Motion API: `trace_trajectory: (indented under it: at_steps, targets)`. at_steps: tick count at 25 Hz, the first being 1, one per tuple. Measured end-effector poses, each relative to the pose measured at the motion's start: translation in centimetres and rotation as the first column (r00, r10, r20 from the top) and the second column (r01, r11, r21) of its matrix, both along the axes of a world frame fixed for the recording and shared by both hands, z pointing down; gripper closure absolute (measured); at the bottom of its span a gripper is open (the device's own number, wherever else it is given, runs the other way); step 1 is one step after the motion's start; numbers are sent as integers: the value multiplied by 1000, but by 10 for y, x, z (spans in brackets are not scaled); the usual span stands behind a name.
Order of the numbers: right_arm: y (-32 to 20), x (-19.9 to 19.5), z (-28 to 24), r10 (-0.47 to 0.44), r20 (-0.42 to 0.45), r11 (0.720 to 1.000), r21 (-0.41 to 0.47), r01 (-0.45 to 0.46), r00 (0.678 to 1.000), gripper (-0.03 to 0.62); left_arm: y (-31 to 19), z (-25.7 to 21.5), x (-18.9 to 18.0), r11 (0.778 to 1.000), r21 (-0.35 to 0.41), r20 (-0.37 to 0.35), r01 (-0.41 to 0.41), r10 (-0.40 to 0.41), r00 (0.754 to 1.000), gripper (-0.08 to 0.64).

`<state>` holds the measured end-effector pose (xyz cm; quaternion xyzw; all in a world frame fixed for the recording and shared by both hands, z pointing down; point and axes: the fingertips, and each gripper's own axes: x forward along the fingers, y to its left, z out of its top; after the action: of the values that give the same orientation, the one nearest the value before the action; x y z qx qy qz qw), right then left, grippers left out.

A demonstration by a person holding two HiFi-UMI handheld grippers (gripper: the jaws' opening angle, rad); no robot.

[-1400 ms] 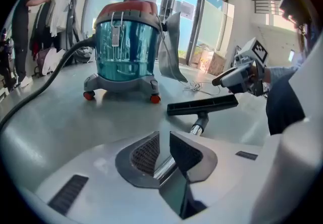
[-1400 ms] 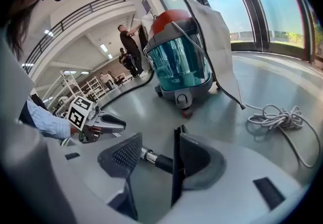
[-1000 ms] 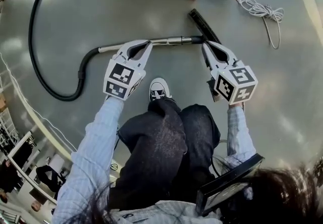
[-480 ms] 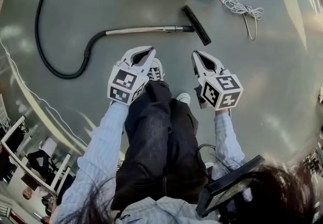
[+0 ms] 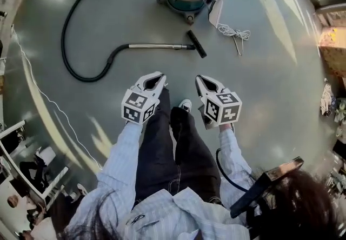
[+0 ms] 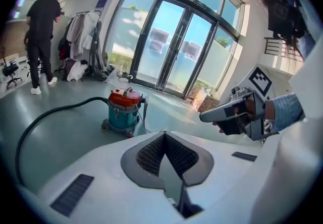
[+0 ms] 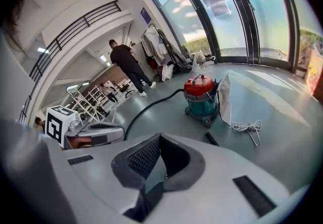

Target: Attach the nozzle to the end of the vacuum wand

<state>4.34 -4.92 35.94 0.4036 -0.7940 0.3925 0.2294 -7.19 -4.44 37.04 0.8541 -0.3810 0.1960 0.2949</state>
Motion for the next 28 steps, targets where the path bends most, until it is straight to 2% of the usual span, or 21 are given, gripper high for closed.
trace_trajectory:
  at_steps: [3, 6, 10, 14, 18, 21, 25, 28]
  targets:
    - [29, -10, -50, -4, 4, 1000, 10, 4, 1000, 586, 37, -61, -4, 998, 3, -50, 68, -68, 996, 555]
    - [53, -30, -83, -1, 7, 1000, 26, 1, 1000, 586, 72, -100, -18, 997, 12, -59, 78, -77, 995, 555]
    - [81, -64, -115, 21, 17, 999, 40, -22, 1000, 586, 107, -129, -53, 998, 24, -38, 64, -63, 997, 555]
    - [114, -104, -137, 45, 19, 996, 75, -46, 999, 586, 144, -149, -98, 995, 25, -109, 96, -92, 990, 555]
    - [164, -142, -148, 118, 23, 988, 98, -120, 993, 586, 196, -173, -134, 998, 66, -167, 21, -9, 986, 555]
    - [205, -171, -149, 179, 14, 979, 99, -180, 984, 586, 236, -187, -164, 996, 87, -177, -32, 47, 983, 555]
    - [258, -194, -154, 253, 9, 963, 97, -252, 967, 586, 283, -182, -187, 992, 65, -178, -112, 122, 976, 555]
    - [290, -202, -151, 263, -7, 961, 88, -261, 965, 586, 312, -178, -193, 989, 49, -197, -139, 146, 969, 555]
